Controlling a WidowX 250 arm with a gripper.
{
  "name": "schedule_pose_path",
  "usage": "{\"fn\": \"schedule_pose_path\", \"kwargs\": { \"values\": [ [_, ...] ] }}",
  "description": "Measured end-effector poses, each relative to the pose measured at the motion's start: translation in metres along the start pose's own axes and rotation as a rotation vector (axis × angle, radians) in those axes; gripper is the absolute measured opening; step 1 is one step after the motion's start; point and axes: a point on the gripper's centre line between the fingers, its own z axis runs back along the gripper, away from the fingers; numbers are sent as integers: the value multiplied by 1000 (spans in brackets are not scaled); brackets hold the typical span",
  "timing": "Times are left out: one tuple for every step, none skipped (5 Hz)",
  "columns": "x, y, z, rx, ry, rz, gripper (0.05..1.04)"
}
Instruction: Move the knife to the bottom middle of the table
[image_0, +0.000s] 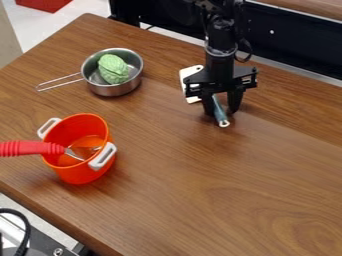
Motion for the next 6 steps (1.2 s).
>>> {"fn": "schedule_pose_path", "kwargs": {
  "values": [
    [-2, 2, -3, -8, 4, -4, 237],
    [-4, 4, -2, -10, 6, -51, 221],
    [-13, 11, 5, -16, 5, -134, 221],
    [-21, 15, 20, -40, -19, -232, 221],
    [-35, 24, 36, -72, -46, -341, 221],
    [-57, 41, 42, -96, -37, -419, 221]
  ]
}}
